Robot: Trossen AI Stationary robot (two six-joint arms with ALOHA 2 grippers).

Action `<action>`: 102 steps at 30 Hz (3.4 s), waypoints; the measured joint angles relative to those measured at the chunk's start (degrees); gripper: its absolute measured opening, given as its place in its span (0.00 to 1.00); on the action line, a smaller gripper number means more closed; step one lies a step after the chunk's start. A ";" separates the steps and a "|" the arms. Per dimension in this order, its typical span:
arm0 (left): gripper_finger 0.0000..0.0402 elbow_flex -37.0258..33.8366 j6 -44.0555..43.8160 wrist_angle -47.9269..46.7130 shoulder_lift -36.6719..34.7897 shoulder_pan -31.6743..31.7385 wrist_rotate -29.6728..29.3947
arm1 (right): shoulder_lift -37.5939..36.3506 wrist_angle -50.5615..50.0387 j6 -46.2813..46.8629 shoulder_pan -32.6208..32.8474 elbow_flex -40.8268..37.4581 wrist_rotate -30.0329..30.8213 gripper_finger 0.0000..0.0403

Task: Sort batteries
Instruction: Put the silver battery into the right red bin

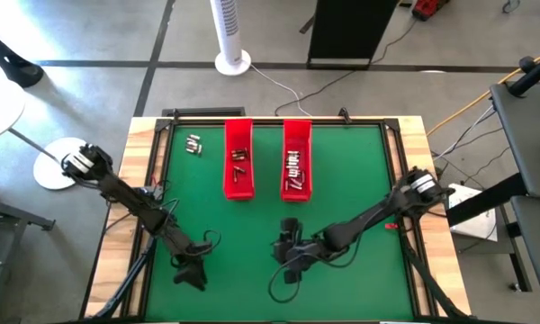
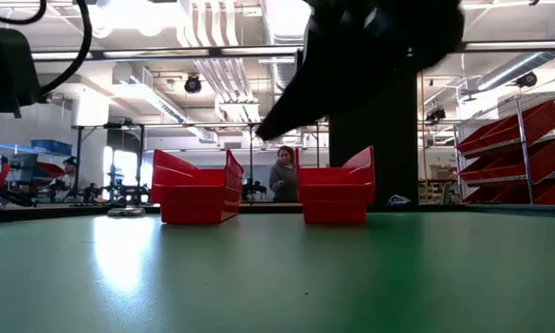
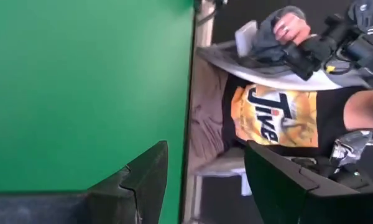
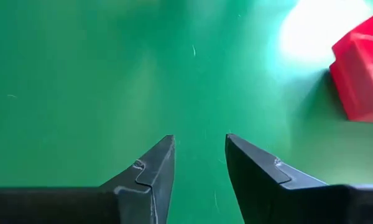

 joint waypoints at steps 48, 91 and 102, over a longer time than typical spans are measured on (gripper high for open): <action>0.47 13.90 -35.55 -87.16 -5.08 -7.50 -6.55 | 5.09 4.50 2.51 -0.65 -0.90 -0.03 0.32; 0.38 13.52 -30.61 -85.88 -6.65 -7.48 -15.47 | 5.09 4.81 3.34 -0.63 -0.90 -0.07 0.29; 0.29 14.94 -26.67 -85.42 -6.37 -7.39 -15.40 | 5.09 4.78 3.34 -0.63 -0.90 -0.06 0.32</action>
